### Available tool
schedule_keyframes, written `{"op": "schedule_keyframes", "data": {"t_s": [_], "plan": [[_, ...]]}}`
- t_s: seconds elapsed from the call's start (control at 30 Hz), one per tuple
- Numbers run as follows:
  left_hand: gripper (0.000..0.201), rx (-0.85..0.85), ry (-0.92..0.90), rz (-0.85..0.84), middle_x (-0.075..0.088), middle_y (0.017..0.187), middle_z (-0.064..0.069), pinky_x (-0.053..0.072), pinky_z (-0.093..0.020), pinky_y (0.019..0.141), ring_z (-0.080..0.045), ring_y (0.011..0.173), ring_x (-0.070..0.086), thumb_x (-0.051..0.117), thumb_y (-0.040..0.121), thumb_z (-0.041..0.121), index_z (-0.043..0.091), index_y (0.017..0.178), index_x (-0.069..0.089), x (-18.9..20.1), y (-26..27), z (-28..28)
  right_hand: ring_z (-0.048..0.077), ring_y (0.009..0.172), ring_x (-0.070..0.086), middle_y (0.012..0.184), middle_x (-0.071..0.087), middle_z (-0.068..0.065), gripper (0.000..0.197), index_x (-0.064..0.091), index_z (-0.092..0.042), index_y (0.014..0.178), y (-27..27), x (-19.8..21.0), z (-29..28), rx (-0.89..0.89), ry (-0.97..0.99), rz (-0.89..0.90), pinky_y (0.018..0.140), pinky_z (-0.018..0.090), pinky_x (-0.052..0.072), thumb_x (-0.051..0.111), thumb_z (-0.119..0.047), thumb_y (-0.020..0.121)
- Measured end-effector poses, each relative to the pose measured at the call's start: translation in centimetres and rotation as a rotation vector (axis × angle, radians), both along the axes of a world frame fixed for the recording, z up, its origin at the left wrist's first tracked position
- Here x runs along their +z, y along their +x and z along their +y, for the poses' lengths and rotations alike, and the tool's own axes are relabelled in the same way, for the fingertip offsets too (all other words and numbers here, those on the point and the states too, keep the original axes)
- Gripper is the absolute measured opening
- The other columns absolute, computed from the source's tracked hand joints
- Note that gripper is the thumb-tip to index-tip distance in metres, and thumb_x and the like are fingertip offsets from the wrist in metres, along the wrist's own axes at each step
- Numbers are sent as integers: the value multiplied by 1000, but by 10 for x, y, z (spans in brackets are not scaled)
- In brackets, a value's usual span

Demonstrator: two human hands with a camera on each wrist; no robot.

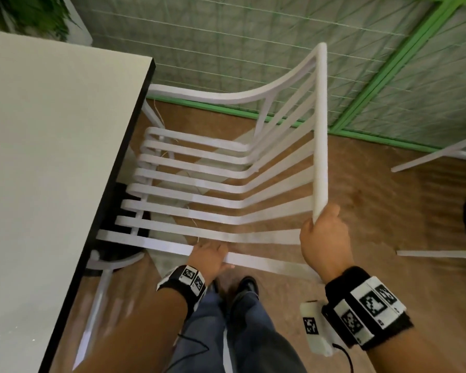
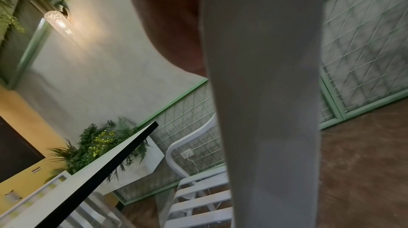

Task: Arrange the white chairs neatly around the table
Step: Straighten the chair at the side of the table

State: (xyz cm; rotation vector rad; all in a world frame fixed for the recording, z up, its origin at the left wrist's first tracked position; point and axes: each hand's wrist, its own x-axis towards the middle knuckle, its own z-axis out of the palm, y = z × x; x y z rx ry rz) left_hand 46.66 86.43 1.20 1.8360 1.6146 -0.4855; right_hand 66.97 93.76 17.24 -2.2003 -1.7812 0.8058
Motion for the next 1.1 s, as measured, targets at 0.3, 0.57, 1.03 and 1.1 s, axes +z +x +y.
{"op": "schedule_keyframes", "data": {"t_s": [0.3, 0.57, 1.03, 1.1], "plan": [[54, 2, -3, -23, 46, 141, -11, 27, -48, 110, -31, 130, 40, 43, 93, 46, 15, 136, 35, 9, -5, -4, 29, 60, 51, 75, 47, 12, 19, 31, -7, 92, -4, -4, -6, 11, 40, -25, 48, 32, 40, 50, -9, 93], [49, -6, -39, -46, 50, 137, -12, 31, -44, 105, -31, 126, 43, 43, 93, 47, 15, 130, 41, 14, -7, 0, 33, 57, 55, 73, 51, 14, 16, 35, -4, 94, -6, -5, -3, 15, 56, -45, 46, 35, 45, 51, -6, 91], [67, 271, 71, -82, 14, 160, -4, 7, -48, 119, -23, 147, 6, 36, 93, 53, 21, 148, 15, 6, -10, -44, 46, 111, 46, 129, 43, 31, 69, 26, 6, 138, -9, -1, -18, 194, 150, -321, 79, 55, 49, 59, -20, 83], [71, 324, 87, -107, 0, 161, -1, 5, -46, 120, -21, 147, -4, 28, 91, 58, 24, 150, 7, 8, -21, -70, 47, 131, 30, 145, 28, 31, 75, 25, -1, 143, -18, 4, -31, 349, 212, -384, 96, 63, 38, 59, -29, 82]]}}
